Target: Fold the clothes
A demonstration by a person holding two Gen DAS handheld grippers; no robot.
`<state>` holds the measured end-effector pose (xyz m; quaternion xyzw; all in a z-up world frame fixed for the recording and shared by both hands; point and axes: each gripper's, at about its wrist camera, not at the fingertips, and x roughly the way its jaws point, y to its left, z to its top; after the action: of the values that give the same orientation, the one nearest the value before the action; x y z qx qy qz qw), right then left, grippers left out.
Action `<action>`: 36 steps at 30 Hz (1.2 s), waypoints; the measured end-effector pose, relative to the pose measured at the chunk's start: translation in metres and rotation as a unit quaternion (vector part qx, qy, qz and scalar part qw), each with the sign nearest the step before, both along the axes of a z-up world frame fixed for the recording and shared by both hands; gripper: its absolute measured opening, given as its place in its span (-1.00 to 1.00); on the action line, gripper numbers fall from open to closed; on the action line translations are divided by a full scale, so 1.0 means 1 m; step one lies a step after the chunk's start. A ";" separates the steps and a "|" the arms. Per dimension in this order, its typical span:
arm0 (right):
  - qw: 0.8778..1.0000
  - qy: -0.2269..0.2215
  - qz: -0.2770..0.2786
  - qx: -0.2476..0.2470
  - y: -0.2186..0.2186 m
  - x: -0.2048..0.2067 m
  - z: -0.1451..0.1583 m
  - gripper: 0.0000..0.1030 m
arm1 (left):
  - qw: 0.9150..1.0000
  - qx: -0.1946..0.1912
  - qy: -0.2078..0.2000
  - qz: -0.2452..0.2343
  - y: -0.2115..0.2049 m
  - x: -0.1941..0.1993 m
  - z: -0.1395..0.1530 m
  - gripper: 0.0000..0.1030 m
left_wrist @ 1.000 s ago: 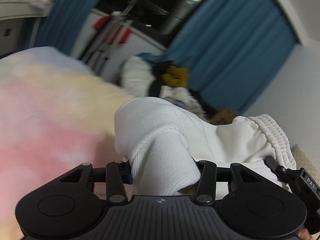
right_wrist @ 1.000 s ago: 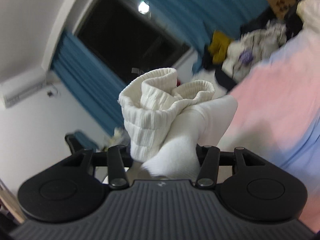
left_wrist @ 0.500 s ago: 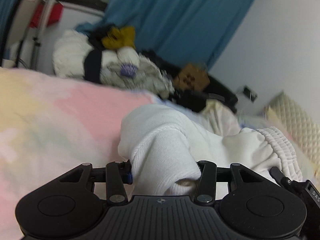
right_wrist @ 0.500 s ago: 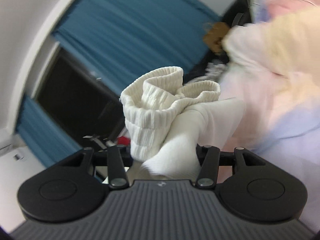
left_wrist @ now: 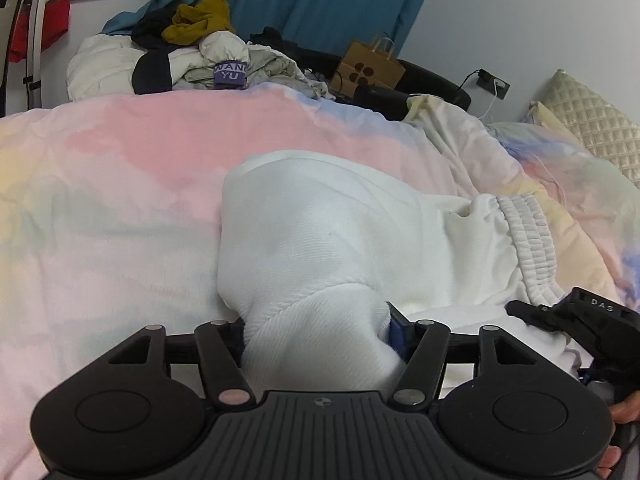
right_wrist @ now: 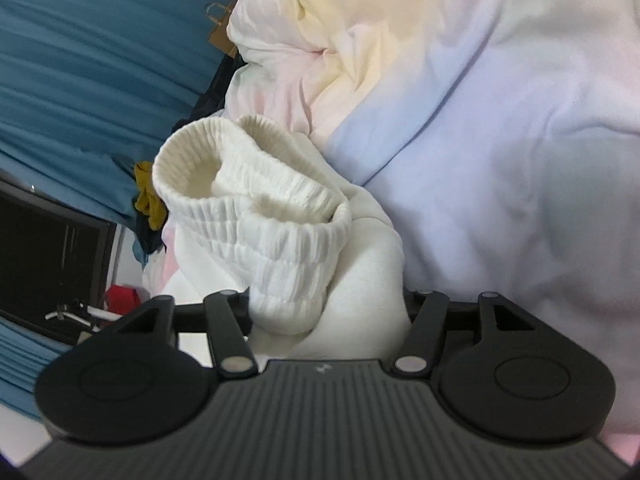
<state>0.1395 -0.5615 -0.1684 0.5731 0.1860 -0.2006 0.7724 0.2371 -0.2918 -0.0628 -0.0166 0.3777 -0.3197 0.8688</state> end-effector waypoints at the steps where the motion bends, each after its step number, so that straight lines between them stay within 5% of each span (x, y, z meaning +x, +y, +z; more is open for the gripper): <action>1: 1.000 -0.004 -0.001 0.001 -0.001 -0.004 0.000 0.20 | 1.000 0.000 0.003 0.000 0.001 -0.002 0.003 0.26; 8: 1.000 0.010 0.007 -0.017 0.009 -0.022 0.024 0.26 | 1.000 0.024 -0.019 0.006 0.025 -0.040 0.042 0.38; 12: 0.995 0.057 -0.003 -0.080 0.028 -0.037 0.051 0.42 | 0.999 0.017 -0.044 0.003 0.051 -0.070 0.063 0.51; 17: 0.988 0.063 -0.009 -0.143 0.052 -0.067 0.088 0.43 | 0.998 0.002 -0.061 -0.001 0.082 -0.105 0.097 0.54; 28: 0.948 0.014 0.038 -0.317 0.129 -0.154 0.205 0.43 | 0.990 0.004 -0.137 -0.013 0.134 -0.199 0.204 0.64; 36: 0.922 0.013 0.089 -0.377 0.190 -0.200 0.235 0.49 | 0.975 0.040 -0.216 -0.021 0.144 -0.282 0.244 0.96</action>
<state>-0.0607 -0.3719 0.0661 0.2184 0.1570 -0.1939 0.9434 -0.0445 -0.1479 0.1814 0.0949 0.1942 -0.3185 0.9230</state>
